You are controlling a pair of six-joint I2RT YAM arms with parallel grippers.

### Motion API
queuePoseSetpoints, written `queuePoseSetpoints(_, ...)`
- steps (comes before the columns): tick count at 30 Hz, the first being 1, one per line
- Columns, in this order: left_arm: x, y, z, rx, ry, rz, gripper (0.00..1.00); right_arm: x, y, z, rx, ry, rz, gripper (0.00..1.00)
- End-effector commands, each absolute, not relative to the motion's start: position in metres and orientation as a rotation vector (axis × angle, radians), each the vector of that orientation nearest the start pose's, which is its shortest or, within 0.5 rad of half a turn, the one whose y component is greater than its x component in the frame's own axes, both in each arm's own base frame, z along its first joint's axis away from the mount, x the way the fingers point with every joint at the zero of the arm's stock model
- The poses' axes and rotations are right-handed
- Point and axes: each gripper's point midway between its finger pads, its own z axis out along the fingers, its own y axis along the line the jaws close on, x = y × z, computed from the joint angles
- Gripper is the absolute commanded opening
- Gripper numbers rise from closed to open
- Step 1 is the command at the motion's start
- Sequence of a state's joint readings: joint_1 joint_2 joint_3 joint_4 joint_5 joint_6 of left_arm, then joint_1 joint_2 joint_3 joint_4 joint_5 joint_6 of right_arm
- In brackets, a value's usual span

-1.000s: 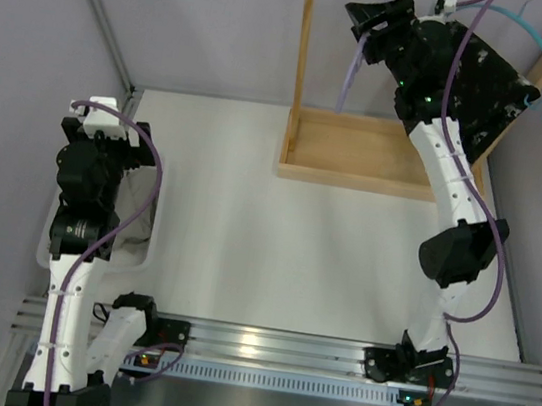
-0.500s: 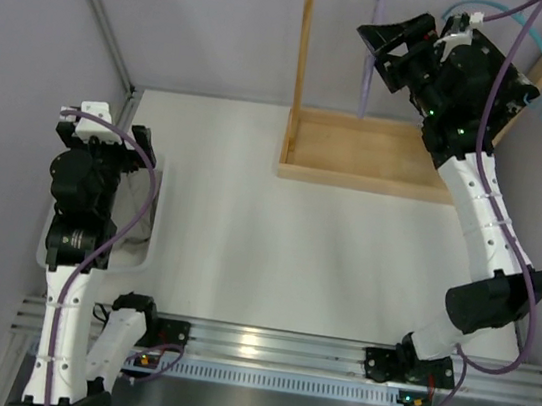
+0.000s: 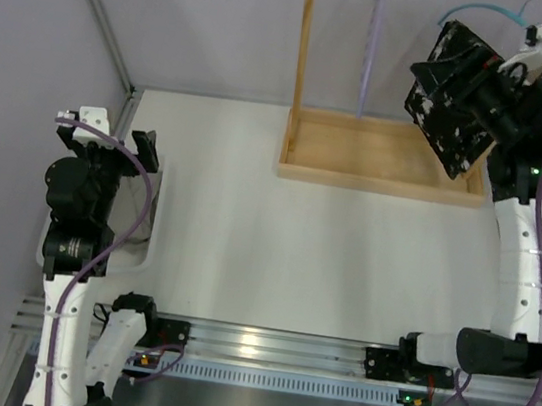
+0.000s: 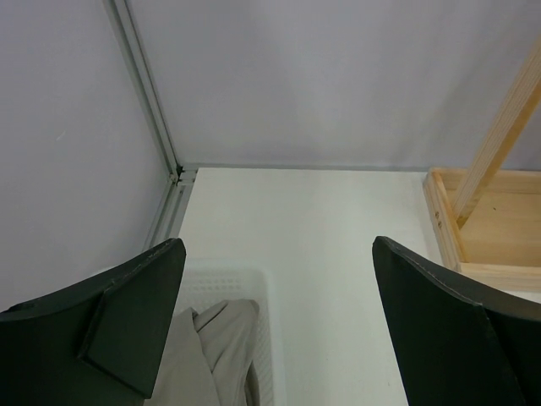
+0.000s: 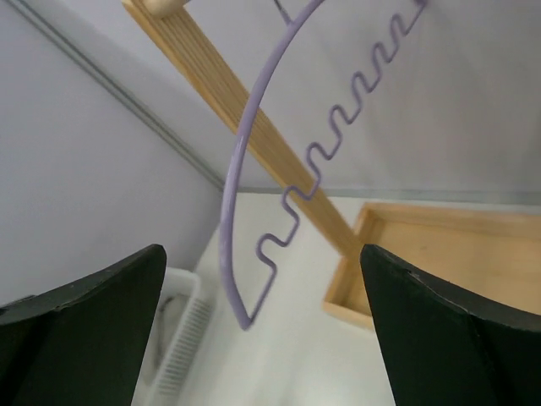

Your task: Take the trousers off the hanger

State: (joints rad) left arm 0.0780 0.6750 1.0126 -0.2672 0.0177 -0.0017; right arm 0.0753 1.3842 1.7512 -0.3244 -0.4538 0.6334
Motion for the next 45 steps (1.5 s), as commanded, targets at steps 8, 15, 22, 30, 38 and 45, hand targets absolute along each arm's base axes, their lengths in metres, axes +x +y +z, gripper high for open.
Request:
queuePoseSetpoints(8,0.274,0.001,0.408,0.024,1.463,-0.034,0.99,0.315,0.031,0.576,-0.353,1.326,-0.048,0.99)
queuePoseSetpoints(15,0.277,-0.001,0.411,0.015,1.461,-0.059,0.98,0.325,-0.006,0.576,-0.497,1.376,-0.315,0.99)
queuePoseSetpoints(22,0.274,-0.004,0.407,0.015,1.463,-0.075,0.99,0.344,-0.038,0.569,-0.511,1.484,-0.102,0.99)
queuePoseSetpoints(30,0.272,-0.003,0.401,0.002,1.471,-0.076,0.99,0.362,-0.105,0.555,-0.291,1.510,0.143,0.99)
queuePoseSetpoints(38,0.277,-0.003,0.394,-0.030,1.491,-0.100,0.99,0.396,-0.103,0.542,-0.145,1.515,0.594,0.99)
queuePoseSetpoints(45,0.279,0.000,0.394,-0.050,1.493,-0.094,0.98,0.428,-0.091,0.522,-0.037,1.553,0.802,0.96)
